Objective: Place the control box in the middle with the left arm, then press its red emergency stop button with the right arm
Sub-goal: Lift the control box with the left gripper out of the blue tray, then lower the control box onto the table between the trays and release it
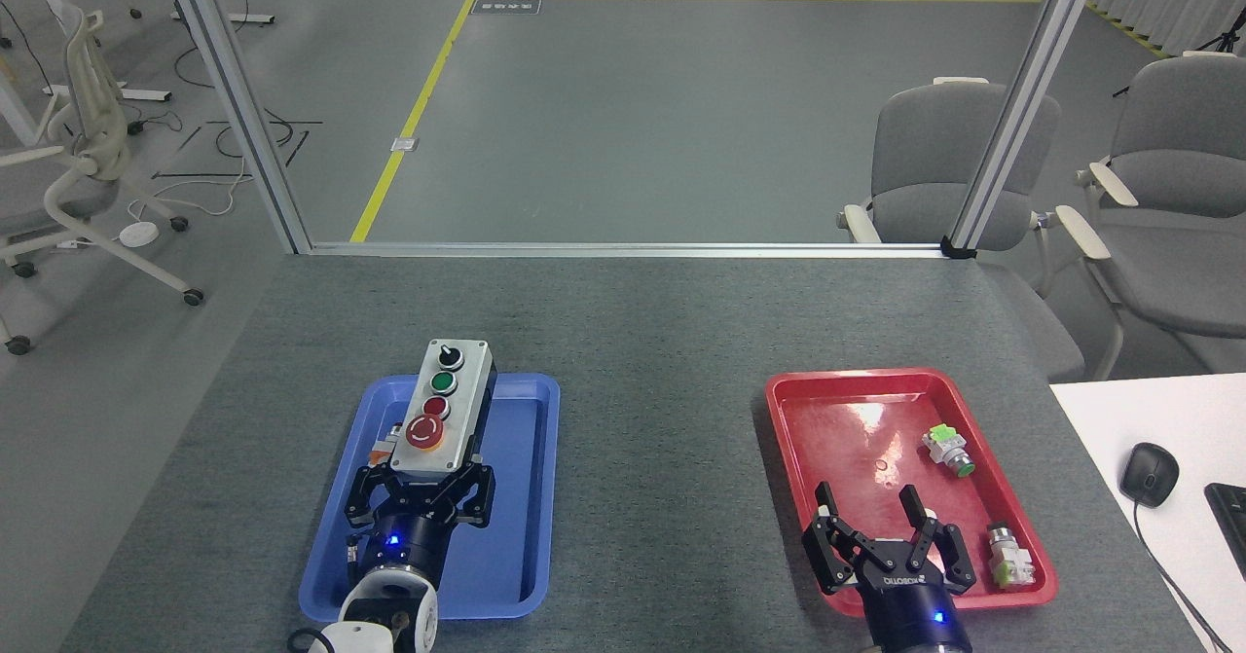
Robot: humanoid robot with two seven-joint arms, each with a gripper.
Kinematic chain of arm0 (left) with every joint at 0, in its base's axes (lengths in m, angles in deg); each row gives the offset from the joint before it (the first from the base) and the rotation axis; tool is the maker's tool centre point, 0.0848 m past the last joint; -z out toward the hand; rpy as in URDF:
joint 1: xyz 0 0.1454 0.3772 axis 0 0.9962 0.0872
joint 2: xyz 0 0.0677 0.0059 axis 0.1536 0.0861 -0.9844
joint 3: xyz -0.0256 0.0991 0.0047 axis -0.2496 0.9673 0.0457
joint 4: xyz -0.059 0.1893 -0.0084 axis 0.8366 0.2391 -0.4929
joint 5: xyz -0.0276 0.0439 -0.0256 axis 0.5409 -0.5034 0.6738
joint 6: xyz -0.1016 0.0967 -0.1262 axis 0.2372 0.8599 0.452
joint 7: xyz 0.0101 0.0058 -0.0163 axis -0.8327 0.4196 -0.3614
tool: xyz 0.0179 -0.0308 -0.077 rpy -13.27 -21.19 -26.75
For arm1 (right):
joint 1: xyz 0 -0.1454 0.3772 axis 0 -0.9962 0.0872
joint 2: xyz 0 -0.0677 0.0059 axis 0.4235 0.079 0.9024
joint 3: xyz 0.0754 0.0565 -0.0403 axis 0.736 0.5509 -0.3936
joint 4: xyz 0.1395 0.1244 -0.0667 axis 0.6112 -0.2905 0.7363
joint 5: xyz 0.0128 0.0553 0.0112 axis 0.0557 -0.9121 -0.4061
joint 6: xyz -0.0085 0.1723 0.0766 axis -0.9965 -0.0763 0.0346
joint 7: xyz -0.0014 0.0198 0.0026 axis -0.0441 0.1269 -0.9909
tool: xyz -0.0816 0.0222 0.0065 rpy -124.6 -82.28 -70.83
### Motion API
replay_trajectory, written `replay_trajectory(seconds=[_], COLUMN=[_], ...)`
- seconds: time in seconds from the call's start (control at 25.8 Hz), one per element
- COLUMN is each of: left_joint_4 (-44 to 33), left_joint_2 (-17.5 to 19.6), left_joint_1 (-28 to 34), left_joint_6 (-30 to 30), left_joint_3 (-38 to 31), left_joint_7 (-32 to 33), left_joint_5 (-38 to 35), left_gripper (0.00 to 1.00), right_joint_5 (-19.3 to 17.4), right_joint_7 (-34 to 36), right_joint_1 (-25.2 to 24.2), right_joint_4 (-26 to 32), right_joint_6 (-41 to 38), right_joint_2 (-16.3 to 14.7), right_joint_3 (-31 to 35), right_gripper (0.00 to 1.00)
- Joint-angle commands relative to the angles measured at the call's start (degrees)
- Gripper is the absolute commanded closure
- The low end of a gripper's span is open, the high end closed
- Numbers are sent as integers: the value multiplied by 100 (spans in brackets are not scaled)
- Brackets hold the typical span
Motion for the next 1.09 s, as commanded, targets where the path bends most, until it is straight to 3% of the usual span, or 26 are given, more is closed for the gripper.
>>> replay_trajectory(seconds=[0.0, 0.31, 0.54, 0.81, 1.05], left_joint_4=[-263, -237, 114, 475, 1178], left_joint_2=[-11, -925, -978, -978, -978], left_joint_1=[42, 33, -28, -195, -907], left_joint_6=[27, 519, 1196, 1117, 914], left_joint_3=[120, 946, 1948, 2941, 3152], left_joint_7=[86, 297, 376, 385, 473], left_joint_5=[-17, -553, -712, -255, 255], left_gripper=[100, 100, 100, 100, 100], right_joint_5=[0, 0, 9, -9, -9], right_joint_7=[20, 20, 20, 20, -15], right_joint_1=[0, -26, -26, -26, -35], right_joint_4=[0, 9, 0, 9, 0], right_joint_6=[-5, -5, -32, -146, -146], right_joint_2=[0, -9, 9, 9, 9], right_joint_3=[7, 7, 77, 95, 86], right_gripper=[2, 2, 2, 2, 2])
